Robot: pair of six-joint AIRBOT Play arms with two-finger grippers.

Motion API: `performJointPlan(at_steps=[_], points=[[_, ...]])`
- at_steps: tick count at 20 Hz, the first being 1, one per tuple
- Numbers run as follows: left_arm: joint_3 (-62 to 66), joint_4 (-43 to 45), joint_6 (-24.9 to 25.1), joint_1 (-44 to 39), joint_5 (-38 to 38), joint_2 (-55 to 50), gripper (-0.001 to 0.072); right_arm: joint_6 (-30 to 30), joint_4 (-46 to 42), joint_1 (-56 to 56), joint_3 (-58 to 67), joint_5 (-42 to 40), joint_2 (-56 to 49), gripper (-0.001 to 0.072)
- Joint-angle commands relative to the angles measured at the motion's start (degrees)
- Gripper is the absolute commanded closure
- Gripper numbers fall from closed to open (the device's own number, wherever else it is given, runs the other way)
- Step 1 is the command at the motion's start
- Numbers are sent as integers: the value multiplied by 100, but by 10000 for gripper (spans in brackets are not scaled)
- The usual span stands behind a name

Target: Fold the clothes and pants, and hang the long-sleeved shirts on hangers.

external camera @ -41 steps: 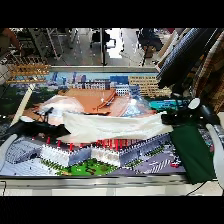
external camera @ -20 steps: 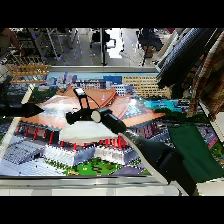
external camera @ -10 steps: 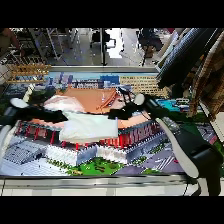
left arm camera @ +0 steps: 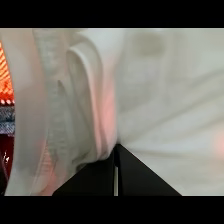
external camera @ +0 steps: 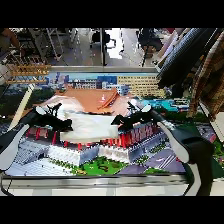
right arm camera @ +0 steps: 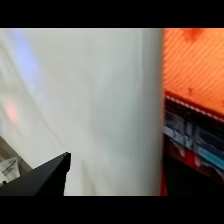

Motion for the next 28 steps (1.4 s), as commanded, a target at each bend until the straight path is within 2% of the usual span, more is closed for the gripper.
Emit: performJointPlan(at_steps=[1, 2, 4, 7, 10, 16, 19, 23, 26, 28], points=[[76, 214, -59, -9, -37, 0, 703, -149, 385, 308, 787, 197, -695, 333], [153, 214, -57, -4, -229, 92, 703, -289, 382, 382, 1043, 236, -734, 575], [326, 212, 157, 22, -874, 452, 703, -372, 70, 361, 1469, 376, -546, 690], [376, 219, 396, 136, -1655, 1408, 702, 229, -778, -59, 1561, 332, 391, 690], [330, 341, 391, 328, -2343, 2389, 702, 721, -1104, -1016, 1561, 697, 1475, 690], [-826, 645, 391, 870, -2474, 3967, 702, 1169, -1390, -4054, 1462, 1755, 3097, 690], [-1491, 643, 389, 999, -2472, 4435, 702, 1174, -1624, -5668, 673, 2142, 3589, 690], [-1652, 529, 389, 999, -2376, 4533, 702, 874, -2347, -7134, -1399, 2721, 3910, 690], [-1652, 511, 389, 999, -2103, 4533, 702, 702, -2608, -7729, -2651, 2507, 3932, 691], [-1652, 511, 389, 999, -2013, 4533, 702, 704, -2761, -7895, -2769, 2245, 3932, 690]])
